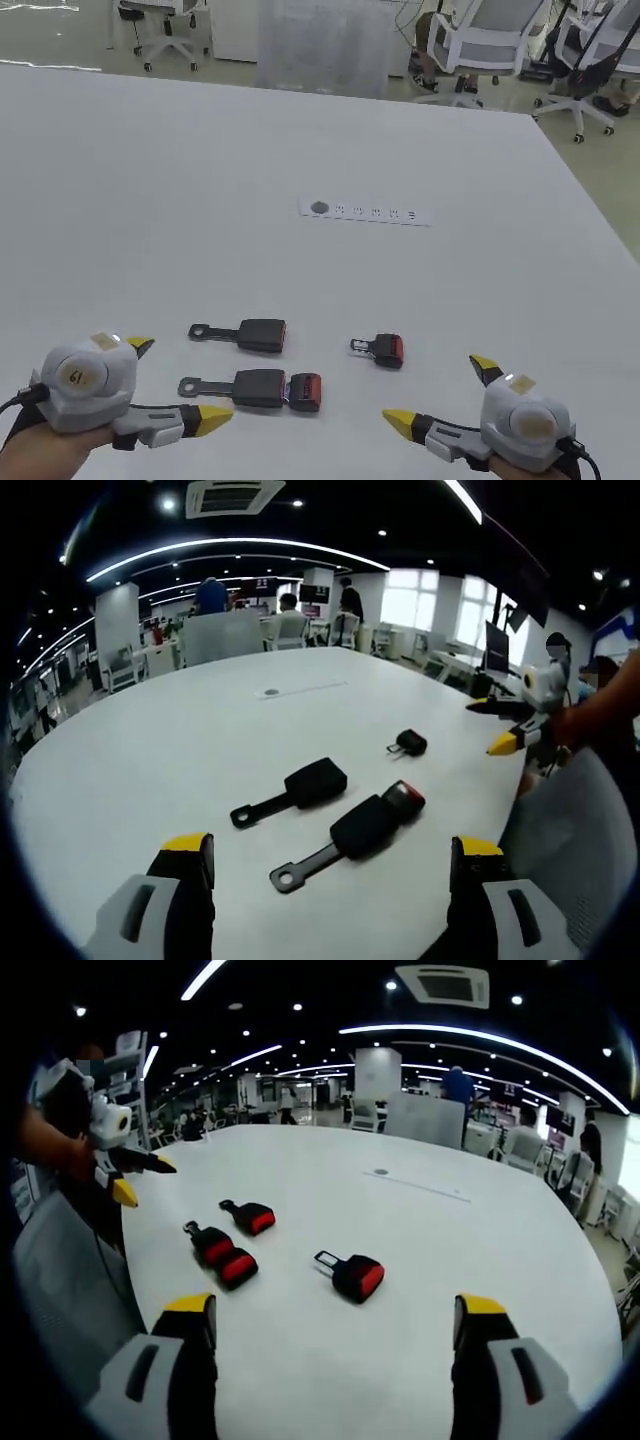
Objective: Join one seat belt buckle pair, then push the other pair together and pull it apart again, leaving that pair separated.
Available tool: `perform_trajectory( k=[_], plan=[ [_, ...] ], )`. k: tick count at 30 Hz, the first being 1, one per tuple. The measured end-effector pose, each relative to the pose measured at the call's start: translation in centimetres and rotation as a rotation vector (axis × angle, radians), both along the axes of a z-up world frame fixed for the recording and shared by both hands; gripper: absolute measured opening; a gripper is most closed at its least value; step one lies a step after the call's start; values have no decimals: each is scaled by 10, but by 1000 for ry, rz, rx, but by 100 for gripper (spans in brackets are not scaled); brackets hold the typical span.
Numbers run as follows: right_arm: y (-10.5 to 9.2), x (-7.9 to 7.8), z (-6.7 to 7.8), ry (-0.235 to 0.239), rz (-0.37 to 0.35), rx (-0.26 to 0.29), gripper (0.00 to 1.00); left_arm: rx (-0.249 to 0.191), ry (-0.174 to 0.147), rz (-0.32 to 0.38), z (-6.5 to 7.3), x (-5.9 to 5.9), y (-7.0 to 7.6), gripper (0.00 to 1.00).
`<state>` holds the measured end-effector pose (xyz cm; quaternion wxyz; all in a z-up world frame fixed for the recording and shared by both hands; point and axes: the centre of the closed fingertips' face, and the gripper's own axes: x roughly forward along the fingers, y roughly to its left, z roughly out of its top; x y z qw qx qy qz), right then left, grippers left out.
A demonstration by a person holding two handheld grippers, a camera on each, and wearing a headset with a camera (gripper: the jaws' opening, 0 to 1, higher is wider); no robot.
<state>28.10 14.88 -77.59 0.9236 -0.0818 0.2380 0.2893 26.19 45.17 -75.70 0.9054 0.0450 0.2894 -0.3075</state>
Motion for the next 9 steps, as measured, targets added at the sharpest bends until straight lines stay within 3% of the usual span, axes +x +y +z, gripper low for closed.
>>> perform_trajectory(
  k=[9],
  plan=[
    [0,-7,-4,21,-3,12,100,-3,-1,-12,2,0,2,100]
  ],
)
